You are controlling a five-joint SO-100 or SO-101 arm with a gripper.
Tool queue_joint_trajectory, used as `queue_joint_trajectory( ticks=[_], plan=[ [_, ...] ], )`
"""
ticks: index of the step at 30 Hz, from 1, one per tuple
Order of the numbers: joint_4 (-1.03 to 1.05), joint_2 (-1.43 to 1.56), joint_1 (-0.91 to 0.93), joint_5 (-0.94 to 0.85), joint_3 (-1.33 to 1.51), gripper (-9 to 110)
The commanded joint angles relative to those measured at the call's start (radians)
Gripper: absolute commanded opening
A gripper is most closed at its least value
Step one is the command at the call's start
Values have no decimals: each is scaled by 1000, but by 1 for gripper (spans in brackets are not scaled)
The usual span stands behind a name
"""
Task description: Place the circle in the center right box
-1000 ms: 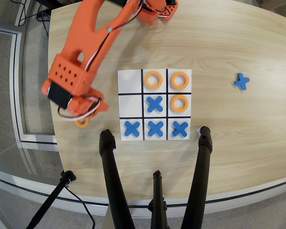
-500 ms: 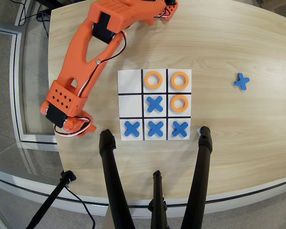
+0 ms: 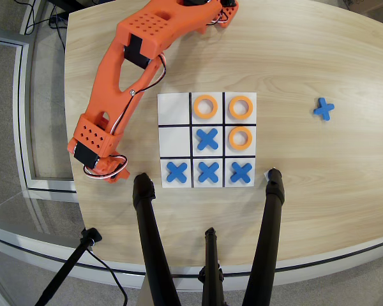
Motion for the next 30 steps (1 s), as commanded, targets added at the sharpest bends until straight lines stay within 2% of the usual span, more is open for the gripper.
queue_joint_trajectory(
  ticks=[1, 24, 30],
  plan=[
    [-11, 2, 5, 0, -41, 23],
    [-2, -51, 26, -2, -23, 22],
    [12, -58, 31, -3, -23, 18]
  ],
)
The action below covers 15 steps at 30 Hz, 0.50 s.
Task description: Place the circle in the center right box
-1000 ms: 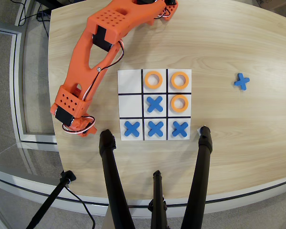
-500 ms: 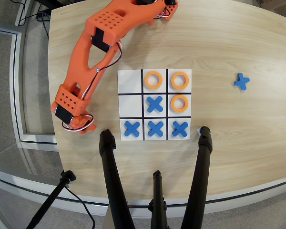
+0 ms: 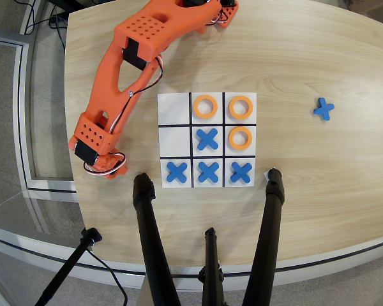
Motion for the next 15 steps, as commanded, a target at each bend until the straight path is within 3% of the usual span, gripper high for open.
queue_joint_trajectory(
  ticks=[1, 15],
  plan=[
    [15, -3, 14, -6, -17, 17],
    [26, -17, 15, -8, -18, 11]
  ],
)
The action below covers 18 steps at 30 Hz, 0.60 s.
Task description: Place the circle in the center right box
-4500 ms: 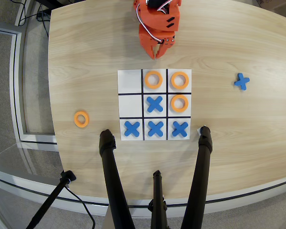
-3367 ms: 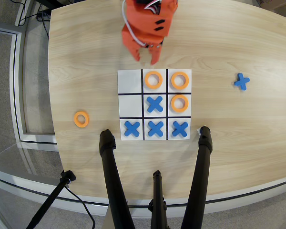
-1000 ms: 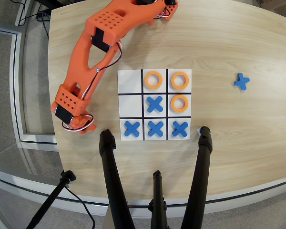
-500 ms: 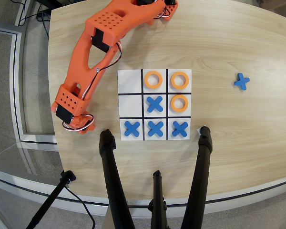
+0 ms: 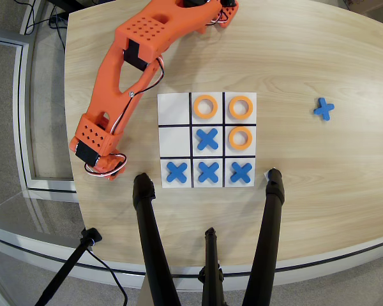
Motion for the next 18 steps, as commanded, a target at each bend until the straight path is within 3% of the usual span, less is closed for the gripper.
queue_joint_trajectory(
  ticks=[1, 18],
  plan=[
    [15, 3, 15, -9, 2, 10],
    [26, -9, 14, 6, -8, 1]
  ],
)
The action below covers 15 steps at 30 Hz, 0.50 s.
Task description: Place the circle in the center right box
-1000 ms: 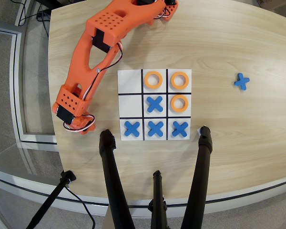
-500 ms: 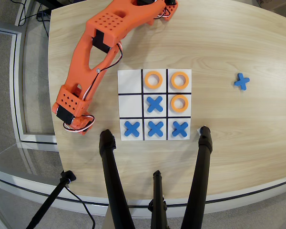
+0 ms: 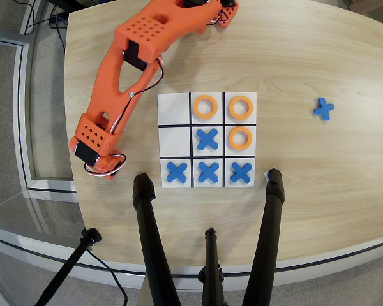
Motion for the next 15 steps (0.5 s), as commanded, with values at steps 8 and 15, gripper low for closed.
queue_joint_trajectory(
  ticks=[8, 15],
  plan=[
    [66, 40, 3, 35, 2, 0],
    [104, 161, -14, 98, 17, 0]
  ],
)
